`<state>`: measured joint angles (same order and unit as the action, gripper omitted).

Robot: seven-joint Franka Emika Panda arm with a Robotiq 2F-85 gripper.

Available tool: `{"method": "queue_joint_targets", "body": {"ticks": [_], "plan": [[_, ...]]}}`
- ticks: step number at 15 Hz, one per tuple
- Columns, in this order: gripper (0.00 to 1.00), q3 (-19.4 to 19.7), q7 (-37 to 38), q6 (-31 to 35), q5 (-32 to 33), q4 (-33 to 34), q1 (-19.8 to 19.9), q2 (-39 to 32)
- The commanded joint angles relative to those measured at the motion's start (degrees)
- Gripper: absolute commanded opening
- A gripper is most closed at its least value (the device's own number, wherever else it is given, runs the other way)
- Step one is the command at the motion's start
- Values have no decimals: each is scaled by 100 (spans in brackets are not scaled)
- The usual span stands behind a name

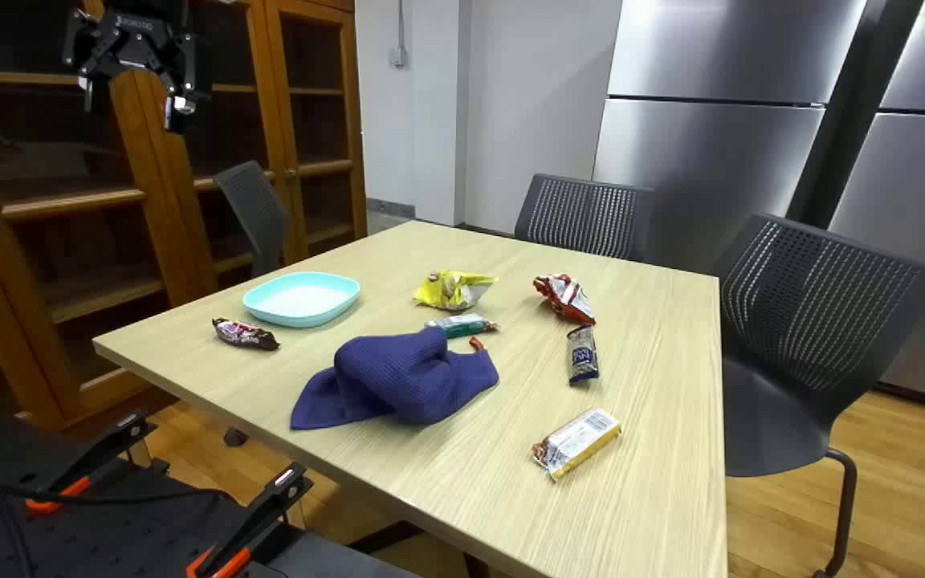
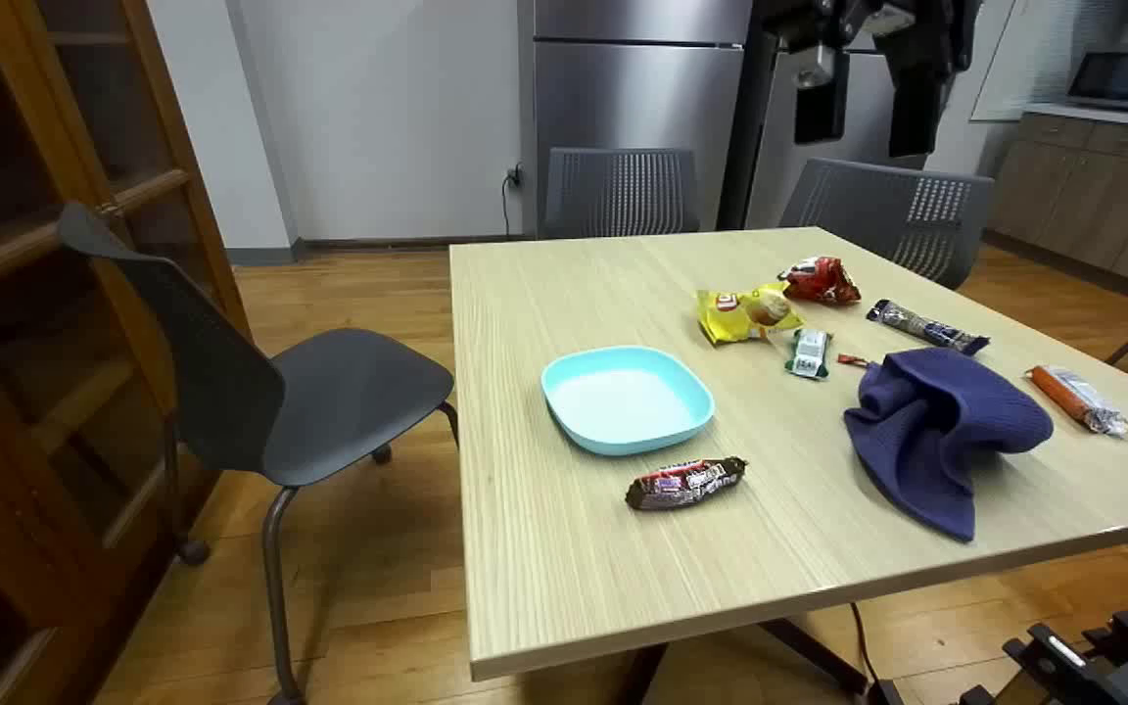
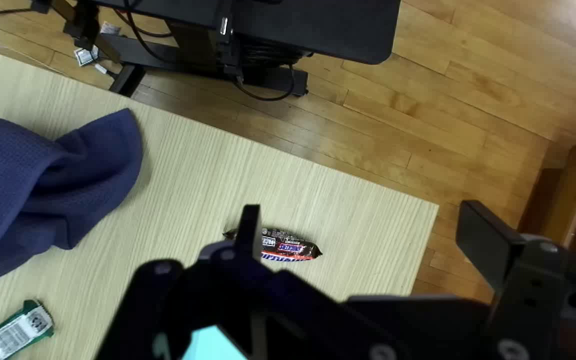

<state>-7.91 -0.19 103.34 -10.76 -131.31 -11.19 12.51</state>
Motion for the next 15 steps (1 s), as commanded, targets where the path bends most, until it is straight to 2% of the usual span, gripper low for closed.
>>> {"method": "queue_joint_targets", "body": {"ticks": [1,8,9,15], "plan": [[100,-49,-6,-18,-9,14,53,-2],[100,-49,-6,-18,-9,14,53,-2],[100,-99,282,330,-58,-67,58,-20],[100,-195,1007,1417,-494,-88,36,-684]]}}
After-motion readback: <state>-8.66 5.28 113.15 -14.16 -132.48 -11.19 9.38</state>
